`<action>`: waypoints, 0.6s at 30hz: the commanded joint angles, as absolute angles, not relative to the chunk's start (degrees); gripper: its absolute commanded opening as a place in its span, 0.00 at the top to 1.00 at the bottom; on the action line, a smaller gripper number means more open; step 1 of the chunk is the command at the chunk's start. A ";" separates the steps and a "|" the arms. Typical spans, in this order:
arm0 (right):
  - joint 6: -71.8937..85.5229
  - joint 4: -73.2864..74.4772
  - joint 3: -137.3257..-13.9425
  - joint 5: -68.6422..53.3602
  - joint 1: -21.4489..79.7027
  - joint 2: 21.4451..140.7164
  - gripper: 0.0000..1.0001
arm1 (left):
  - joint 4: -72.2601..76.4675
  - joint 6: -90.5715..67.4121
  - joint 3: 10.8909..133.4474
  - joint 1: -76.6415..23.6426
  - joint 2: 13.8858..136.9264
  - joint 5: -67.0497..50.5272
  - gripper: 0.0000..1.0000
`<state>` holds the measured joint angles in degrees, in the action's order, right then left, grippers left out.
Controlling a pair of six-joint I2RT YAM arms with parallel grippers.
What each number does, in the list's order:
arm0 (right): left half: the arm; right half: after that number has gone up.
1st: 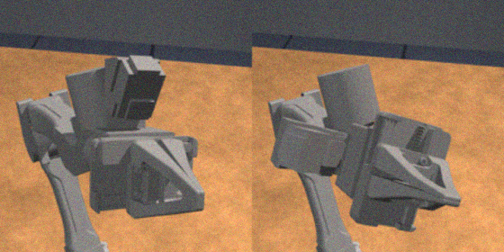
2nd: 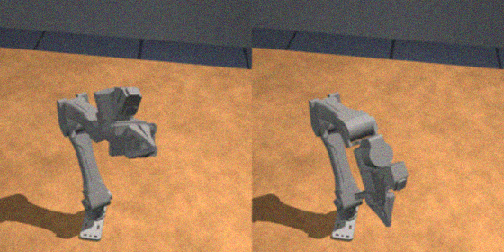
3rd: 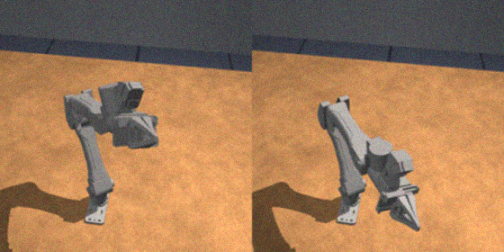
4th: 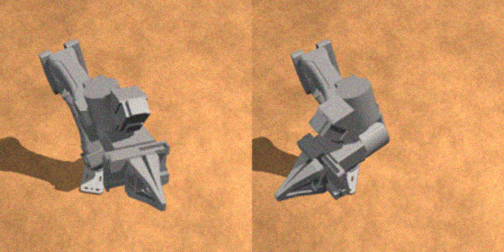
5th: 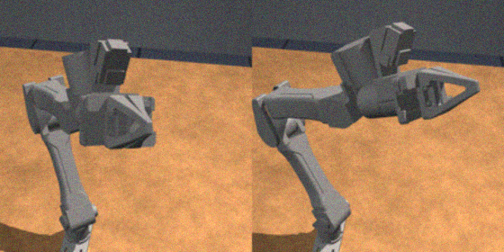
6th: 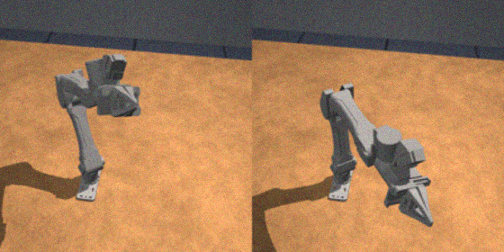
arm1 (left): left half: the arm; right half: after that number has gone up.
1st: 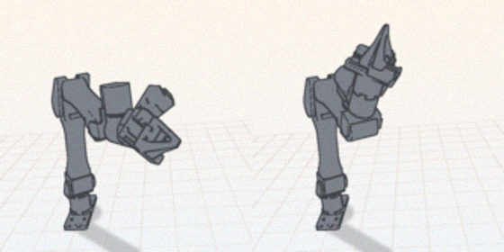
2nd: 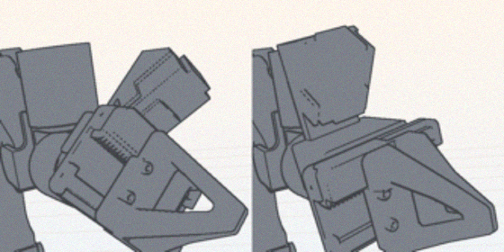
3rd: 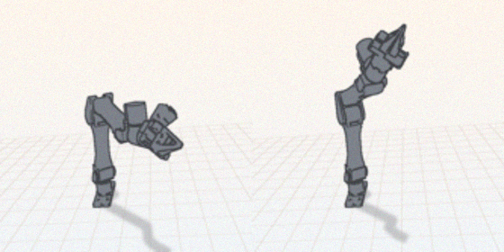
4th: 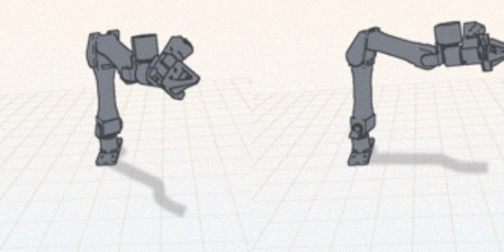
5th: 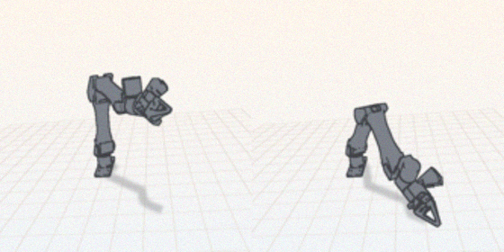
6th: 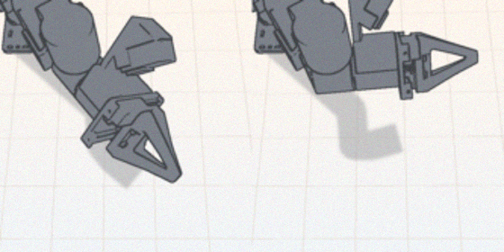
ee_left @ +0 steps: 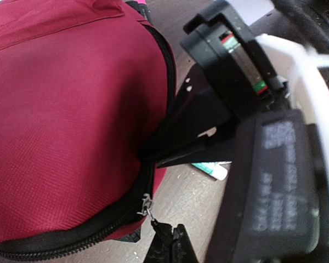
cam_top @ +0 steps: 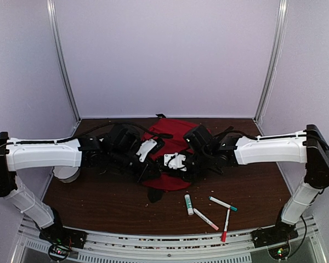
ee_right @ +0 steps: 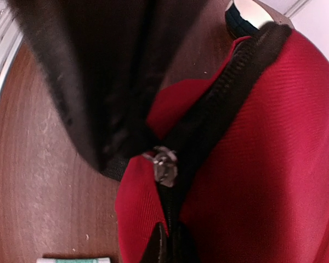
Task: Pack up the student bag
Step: Hold the largest pocket of the student bag, then zip the largest pocket of the bag in the student bag.
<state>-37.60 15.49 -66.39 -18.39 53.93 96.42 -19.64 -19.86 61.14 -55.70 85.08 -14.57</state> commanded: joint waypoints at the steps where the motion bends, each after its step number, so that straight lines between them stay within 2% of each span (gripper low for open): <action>1: -42.83 19.90 -65.28 -17.78 54.06 94.19 1.00 | -20.07 -18.06 62.04 -55.02 84.06 -11.72 1.00; 8: -58.78 32.92 -57.96 -15.13 52.76 85.98 1.00 | -25.77 -15.97 63.16 -52.95 86.61 -9.91 1.00; 18: -63.53 40.29 -55.32 -14.60 43.98 81.41 1.00 | -25.67 -15.01 61.74 -49.49 82.19 -8.12 1.00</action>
